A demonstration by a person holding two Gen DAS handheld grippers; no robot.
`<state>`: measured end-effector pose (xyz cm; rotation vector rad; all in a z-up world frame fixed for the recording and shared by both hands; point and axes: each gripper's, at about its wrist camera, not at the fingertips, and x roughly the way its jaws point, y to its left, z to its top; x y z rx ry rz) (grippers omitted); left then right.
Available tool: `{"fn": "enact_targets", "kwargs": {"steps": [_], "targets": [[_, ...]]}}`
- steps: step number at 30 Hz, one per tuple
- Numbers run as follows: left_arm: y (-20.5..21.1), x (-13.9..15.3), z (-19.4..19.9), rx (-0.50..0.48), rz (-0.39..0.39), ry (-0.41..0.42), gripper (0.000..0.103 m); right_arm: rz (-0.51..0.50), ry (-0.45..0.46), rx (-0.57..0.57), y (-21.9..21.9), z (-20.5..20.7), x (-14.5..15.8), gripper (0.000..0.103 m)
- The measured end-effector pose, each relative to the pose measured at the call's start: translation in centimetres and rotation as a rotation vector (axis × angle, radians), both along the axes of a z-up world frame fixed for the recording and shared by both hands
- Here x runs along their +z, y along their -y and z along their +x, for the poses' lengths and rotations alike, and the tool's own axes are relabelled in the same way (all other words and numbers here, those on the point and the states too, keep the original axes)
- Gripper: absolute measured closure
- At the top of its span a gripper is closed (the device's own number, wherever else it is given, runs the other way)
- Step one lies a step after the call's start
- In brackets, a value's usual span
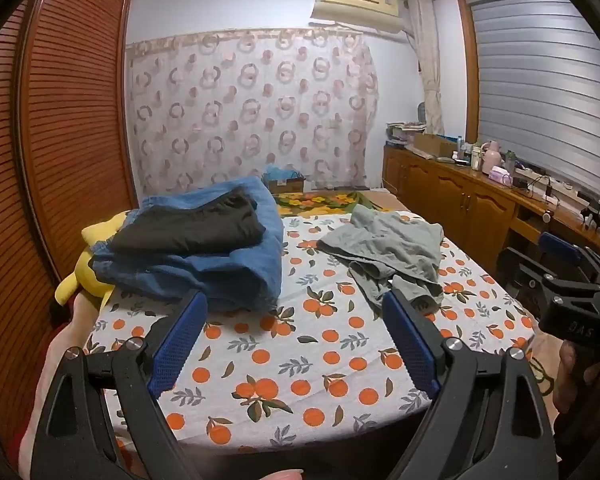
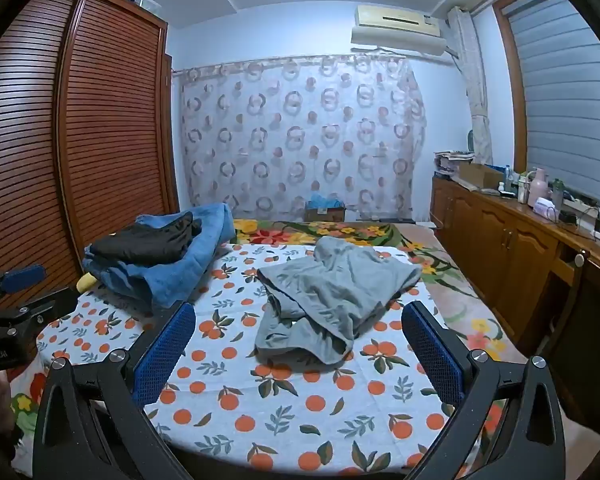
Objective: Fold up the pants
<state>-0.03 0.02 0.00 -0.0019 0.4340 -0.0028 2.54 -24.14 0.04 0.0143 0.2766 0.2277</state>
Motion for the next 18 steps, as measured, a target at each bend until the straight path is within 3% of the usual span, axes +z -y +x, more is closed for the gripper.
{"fn": "enact_targets", "kwargs": {"steps": [18], "targets": [[0.19, -0.05, -0.24, 0.001, -0.003, 0.003, 0.013, -0.011, -0.028, -0.012, -0.18, 0.16, -0.20, 0.000]]}}
